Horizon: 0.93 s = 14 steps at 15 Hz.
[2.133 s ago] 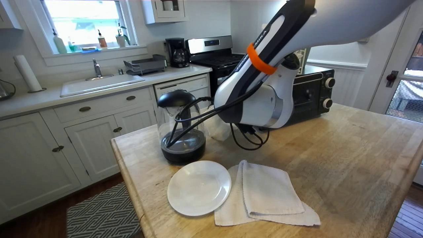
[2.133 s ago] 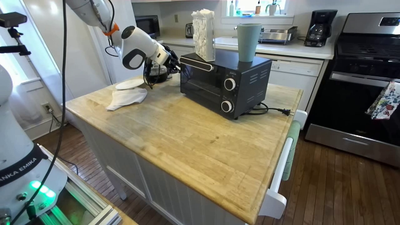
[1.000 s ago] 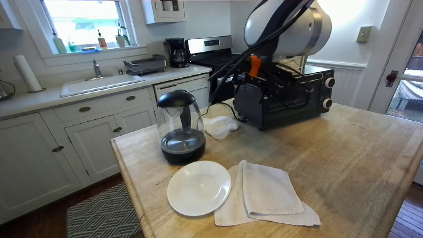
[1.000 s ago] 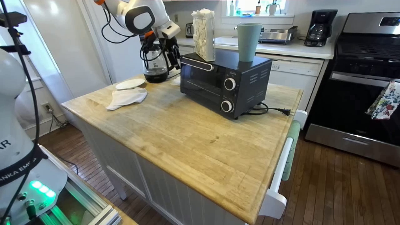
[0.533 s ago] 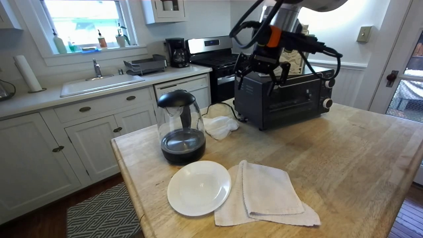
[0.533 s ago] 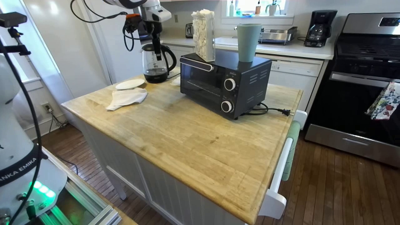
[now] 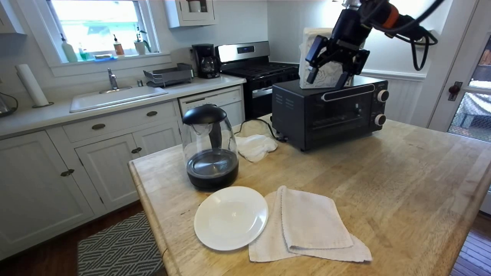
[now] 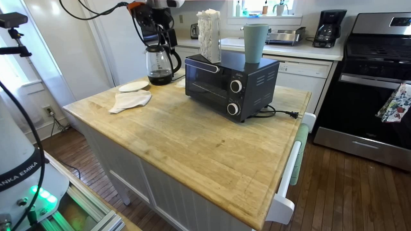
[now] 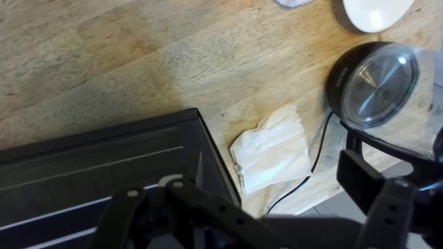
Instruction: Put the paper towel in between the microwave and kettle
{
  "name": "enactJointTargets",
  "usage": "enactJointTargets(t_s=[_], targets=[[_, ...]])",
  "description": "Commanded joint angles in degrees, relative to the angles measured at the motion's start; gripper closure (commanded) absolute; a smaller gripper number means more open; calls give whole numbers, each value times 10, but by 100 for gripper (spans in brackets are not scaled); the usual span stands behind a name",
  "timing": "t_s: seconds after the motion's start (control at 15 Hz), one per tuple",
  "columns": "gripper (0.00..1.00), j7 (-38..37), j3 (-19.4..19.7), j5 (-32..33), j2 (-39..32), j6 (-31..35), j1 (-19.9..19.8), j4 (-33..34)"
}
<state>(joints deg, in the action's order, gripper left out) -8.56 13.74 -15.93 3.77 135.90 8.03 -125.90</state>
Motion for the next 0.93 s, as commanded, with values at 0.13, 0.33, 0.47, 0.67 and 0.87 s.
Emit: enactJointTargets(t_s=[0.13,0.33,0.47,0.67,0.87], targets=[[0,241,66,-39,93,-33,4,-75],[0,360,63,-92,123,-126,-50,-80],[0,366,103,-100,132,-223,-38,-63],[0,361,67,-94,120,-209,-76,-61],[0,363,69,-95,124,-218,-75,-61]])
